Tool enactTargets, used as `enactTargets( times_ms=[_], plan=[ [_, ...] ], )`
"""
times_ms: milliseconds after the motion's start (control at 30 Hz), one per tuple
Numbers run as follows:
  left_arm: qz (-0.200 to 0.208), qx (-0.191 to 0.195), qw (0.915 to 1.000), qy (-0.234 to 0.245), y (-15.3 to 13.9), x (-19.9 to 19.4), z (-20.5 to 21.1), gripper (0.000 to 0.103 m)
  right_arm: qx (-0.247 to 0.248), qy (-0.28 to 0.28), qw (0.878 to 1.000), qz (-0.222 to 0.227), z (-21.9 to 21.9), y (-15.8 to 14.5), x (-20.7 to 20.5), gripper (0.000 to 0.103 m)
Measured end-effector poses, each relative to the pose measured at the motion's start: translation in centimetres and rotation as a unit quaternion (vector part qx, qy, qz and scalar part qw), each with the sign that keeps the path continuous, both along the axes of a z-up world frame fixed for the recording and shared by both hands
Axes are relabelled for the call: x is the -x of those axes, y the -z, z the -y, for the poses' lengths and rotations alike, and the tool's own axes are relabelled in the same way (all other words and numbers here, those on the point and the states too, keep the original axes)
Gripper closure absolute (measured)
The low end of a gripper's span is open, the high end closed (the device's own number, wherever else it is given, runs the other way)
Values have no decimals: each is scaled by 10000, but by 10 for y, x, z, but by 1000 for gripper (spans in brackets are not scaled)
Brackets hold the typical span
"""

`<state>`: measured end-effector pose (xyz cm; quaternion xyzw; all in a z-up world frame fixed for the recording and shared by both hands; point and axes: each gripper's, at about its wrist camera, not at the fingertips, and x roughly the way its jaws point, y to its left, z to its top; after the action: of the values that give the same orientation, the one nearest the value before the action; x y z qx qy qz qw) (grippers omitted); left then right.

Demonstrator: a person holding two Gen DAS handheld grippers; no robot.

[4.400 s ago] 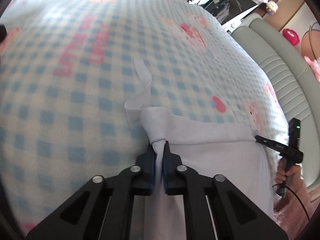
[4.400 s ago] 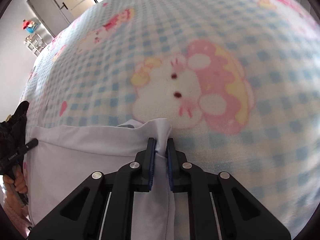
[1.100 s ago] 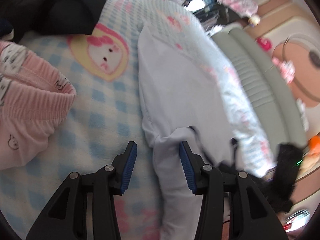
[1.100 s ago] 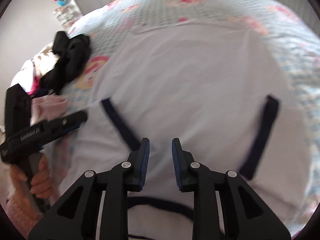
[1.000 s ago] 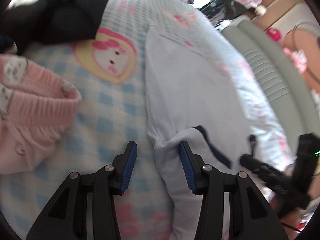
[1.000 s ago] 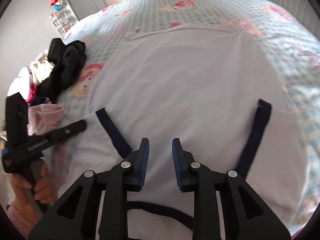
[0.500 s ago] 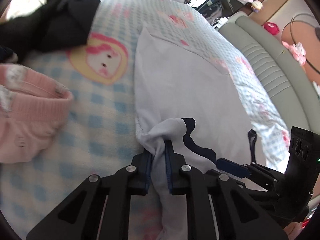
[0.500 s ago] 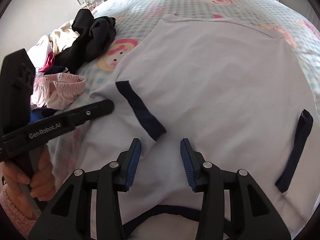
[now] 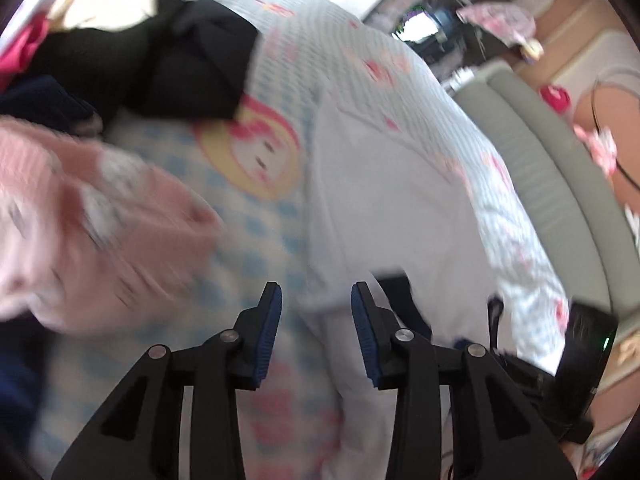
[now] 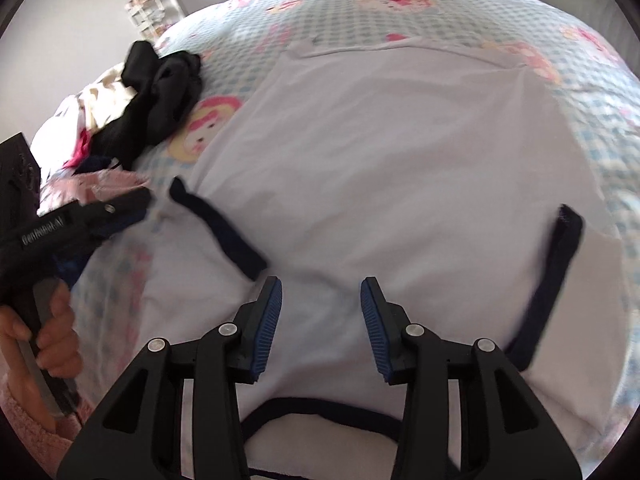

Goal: Fold clothes

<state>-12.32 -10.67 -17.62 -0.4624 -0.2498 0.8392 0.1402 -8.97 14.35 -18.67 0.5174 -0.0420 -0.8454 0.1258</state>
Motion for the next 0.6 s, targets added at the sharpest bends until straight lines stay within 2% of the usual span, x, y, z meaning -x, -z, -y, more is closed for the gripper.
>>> enactTargets(
  times_ms=[100,200,233,300,400,500,600],
  plan=[
    [164,-133,9997,135,7,20,4,67,-8,180,9998,99,-9,2,3,61],
    [481,9,9970,606,22,38,-17,68,-8,193,9997,152,-9,4,2,61],
    [537,188,9961,673,24,39,-23,69,-34,176,9997,145,-8,4,0,61],
    [637,530,9935,781,28,42,-34,89,-87,163,9997,134,-6,4,-2,61],
    [571,730,9943,522,22,36,-29,97,-135,219,9996,133,-6,7,-5,61],
    [472,1017,9933,262,12,30,-21,100,-154,263,9994,179,-5,12,-2,61],
    [504,1001,9935,212,12,27,-11,99,-194,272,9992,238,-5,17,-2,61]
  ],
)
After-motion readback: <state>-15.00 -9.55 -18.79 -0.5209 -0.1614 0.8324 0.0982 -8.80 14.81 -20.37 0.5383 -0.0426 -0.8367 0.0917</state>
